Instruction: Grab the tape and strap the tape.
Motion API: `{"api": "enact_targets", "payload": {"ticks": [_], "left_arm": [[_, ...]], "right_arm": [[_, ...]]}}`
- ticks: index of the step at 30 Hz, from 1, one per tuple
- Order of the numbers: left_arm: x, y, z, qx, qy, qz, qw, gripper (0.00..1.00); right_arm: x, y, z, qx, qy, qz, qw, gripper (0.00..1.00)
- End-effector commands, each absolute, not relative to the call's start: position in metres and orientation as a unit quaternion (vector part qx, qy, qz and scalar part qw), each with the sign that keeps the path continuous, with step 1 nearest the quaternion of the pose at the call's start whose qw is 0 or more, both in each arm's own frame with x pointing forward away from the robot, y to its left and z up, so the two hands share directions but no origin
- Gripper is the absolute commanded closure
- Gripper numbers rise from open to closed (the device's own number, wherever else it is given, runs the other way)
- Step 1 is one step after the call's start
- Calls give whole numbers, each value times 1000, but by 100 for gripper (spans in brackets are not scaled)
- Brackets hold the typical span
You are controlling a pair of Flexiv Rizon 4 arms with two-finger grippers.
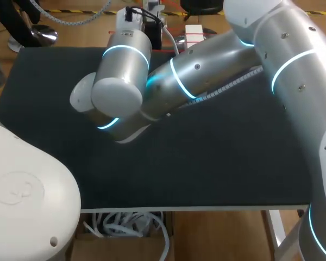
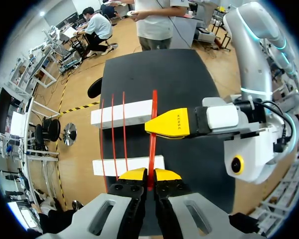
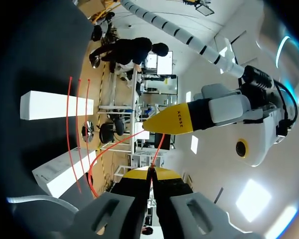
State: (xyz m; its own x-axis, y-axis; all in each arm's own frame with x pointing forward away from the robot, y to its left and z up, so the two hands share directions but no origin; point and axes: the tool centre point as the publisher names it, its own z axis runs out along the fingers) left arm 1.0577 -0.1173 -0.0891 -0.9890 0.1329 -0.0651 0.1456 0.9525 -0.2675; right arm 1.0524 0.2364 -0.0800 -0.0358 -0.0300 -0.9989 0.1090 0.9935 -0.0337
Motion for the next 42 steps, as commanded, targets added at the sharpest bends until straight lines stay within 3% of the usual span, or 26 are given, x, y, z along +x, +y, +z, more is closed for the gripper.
{"api": "enact_targets", "payload": {"ticks": [1,42], "left_arm": [[1058,-118,-88,70,988,-135,22,100],[1058,-118,-88,70,988,-135,22,100]], "right_arm": [[1052,237,-78,29,722,-57,689,100],[1060,256,-80,-3,721,-70,689,100]]}}
